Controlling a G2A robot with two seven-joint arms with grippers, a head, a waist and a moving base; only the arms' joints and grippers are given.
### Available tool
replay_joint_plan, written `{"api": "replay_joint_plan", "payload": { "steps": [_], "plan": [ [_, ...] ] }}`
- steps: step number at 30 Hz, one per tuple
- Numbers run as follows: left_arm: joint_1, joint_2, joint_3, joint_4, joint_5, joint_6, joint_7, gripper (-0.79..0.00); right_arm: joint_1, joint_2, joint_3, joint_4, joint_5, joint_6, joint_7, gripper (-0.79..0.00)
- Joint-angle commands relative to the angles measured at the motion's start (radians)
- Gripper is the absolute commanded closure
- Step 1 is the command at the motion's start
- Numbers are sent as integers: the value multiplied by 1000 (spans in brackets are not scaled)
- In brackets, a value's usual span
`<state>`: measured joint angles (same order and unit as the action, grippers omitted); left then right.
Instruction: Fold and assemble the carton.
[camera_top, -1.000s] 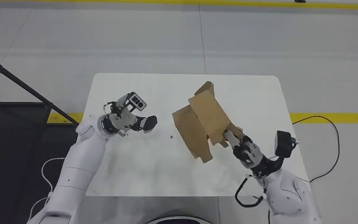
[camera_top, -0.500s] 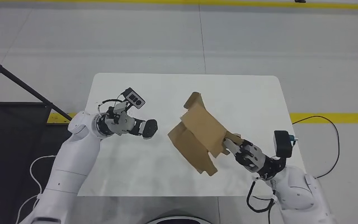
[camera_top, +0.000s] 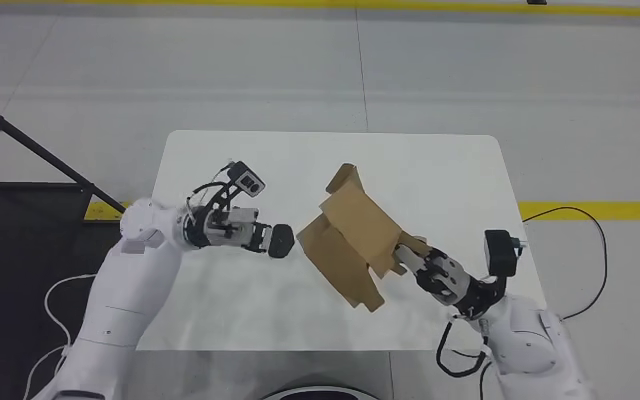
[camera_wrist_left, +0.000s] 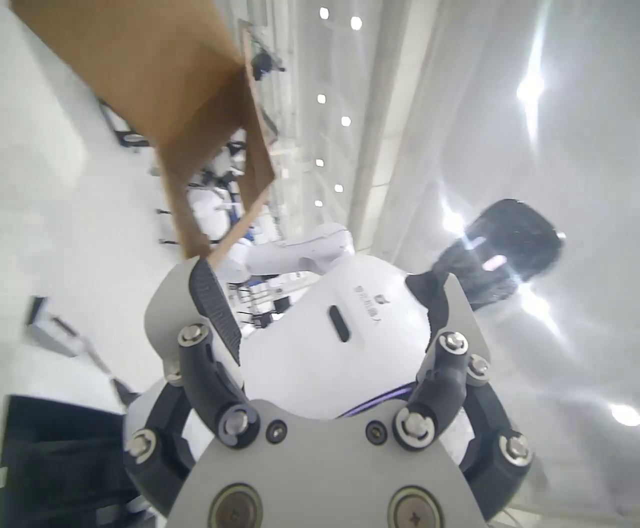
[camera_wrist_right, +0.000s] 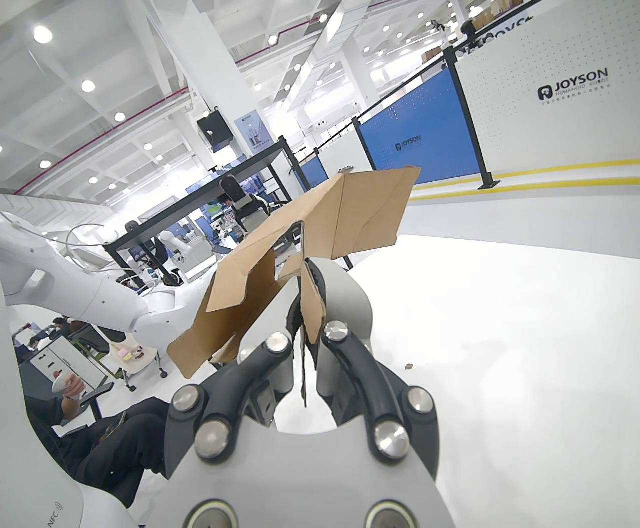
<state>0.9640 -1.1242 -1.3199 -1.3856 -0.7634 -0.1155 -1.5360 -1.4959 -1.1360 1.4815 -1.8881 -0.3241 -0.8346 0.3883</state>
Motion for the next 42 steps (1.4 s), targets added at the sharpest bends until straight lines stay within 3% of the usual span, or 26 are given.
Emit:
{"api": "replay_joint_plan", "payload": {
  "steps": [1,4,15,21,26,29,42],
  "plan": [
    [-16,10,-3,4,23,-72,0,-785,5,2,-1,5,12,11,11,0],
    [-28,28,33,-30,46,-166,0,-785,8,4,-6,16,51,15,22,0],
    [-55,87,17,-153,135,-214,45,-785,62,26,-46,70,311,28,219,0],
    [-52,125,59,-218,284,-314,144,-785,95,38,-60,98,479,30,326,0],
    [-41,176,106,-257,382,-491,322,-785,116,47,-68,114,584,37,415,0],
    [-39,180,108,-259,387,-506,336,-785,124,53,-69,123,622,45,459,0],
    [-22,179,110,-277,401,-510,370,-785,116,52,-73,114,602,64,432,0]
  ]
}}
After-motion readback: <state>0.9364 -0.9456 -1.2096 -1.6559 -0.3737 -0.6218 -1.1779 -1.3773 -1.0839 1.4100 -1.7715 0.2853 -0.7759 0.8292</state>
